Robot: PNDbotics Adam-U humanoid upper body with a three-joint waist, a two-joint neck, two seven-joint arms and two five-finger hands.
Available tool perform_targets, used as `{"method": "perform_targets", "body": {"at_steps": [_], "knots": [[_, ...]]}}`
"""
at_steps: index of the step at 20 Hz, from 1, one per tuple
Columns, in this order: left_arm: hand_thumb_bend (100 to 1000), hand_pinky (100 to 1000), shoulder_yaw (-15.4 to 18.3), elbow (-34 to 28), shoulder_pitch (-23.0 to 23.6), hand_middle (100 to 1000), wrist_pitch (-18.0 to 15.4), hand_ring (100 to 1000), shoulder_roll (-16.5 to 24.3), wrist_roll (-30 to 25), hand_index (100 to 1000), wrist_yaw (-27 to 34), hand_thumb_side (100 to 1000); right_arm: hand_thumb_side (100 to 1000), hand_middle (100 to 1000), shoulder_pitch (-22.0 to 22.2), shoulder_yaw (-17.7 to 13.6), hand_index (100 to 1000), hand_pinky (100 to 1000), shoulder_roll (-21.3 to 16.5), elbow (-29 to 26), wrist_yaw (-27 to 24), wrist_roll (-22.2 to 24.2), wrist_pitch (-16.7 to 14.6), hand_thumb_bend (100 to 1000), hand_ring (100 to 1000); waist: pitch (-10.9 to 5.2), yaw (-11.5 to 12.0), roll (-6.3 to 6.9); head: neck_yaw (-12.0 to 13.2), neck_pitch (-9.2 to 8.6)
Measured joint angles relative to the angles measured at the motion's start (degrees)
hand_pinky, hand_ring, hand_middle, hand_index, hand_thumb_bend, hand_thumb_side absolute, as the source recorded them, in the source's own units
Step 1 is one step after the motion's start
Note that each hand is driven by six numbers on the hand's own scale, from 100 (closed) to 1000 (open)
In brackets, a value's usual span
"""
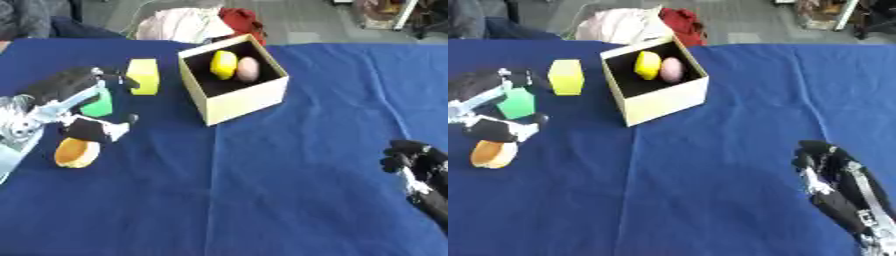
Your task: Pick up objects on the table and place them in the box.
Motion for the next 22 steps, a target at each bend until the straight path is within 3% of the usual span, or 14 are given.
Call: {"method": "perform_targets", "body": {"at_steps": [11,22], "knots": [[236,822,3.0,6.7,3.1,791,2.2,765,-2.2,2.4,883,-4.7,396,395,644,-0.1,-0.3,764,654,0.0,0.0,0.3,-0.1,0.0,100,657,0.00,0.4,0.00,-0.1,-0.18],[268,818,3.8,9.5,3.6,788,2.4,759,-3.1,2.5,882,-6.3,381,397,643,-0.1,-0.3,764,655,-0.1,0.0,0.4,-0.1,0.0,100,657,0.01,0.3,0.00,5.6,-0.19]]}}
